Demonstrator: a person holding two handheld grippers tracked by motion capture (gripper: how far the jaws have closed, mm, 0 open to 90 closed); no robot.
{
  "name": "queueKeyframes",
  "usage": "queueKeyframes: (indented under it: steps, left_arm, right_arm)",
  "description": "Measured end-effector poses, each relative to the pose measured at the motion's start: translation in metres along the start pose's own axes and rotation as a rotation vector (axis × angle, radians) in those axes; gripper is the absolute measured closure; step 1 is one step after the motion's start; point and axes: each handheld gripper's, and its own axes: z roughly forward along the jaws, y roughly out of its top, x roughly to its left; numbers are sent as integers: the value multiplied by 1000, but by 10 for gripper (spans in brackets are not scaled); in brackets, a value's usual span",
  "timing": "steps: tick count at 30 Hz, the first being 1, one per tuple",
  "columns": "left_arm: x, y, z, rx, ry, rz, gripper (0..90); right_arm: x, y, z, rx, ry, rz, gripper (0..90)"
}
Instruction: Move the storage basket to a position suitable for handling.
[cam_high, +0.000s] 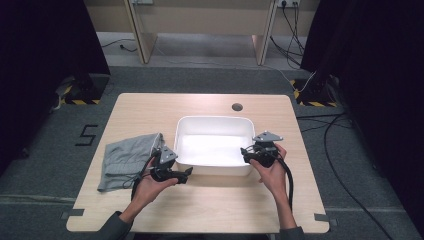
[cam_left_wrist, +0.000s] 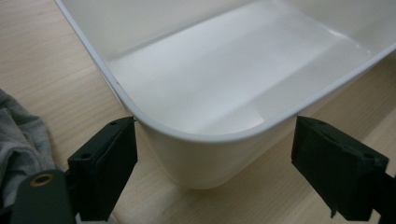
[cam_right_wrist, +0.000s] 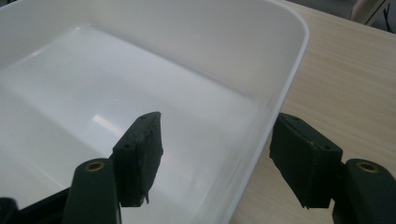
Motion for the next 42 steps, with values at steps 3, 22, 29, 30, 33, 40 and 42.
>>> queueKeyframes:
  steps: [3, 22, 29, 30, 33, 40, 42]
  left_arm:
    - [3, 2, 3, 2, 1, 1, 143]
    - [9, 4, 2, -32, -28, -23, 179]
    - [19, 5, -26, -56, -84, -51, 167]
    - [22, 3, -34, -61, -85, -48, 167]
    - [25, 0, -39, -57, -85, -44, 168]
    - [52, -12, -57, -68, -51, -74, 188]
    - [62, -16, -62, -78, -19, -78, 198]
  right_arm:
    - [-3, 2, 3, -7, 4, 14, 355]
    - [-6, 5, 2, -57, -20, 11, 348]
    - [-10, 13, -46, -207, 11, 78, 293]
    - [-14, 9, -57, -212, 6, 89, 287]
    - [-18, 4, -64, -213, -5, 99, 286]
    - [-39, -33, -83, -164, -55, 171, 285]
    - [-42, -41, -88, -138, -91, 184, 281]
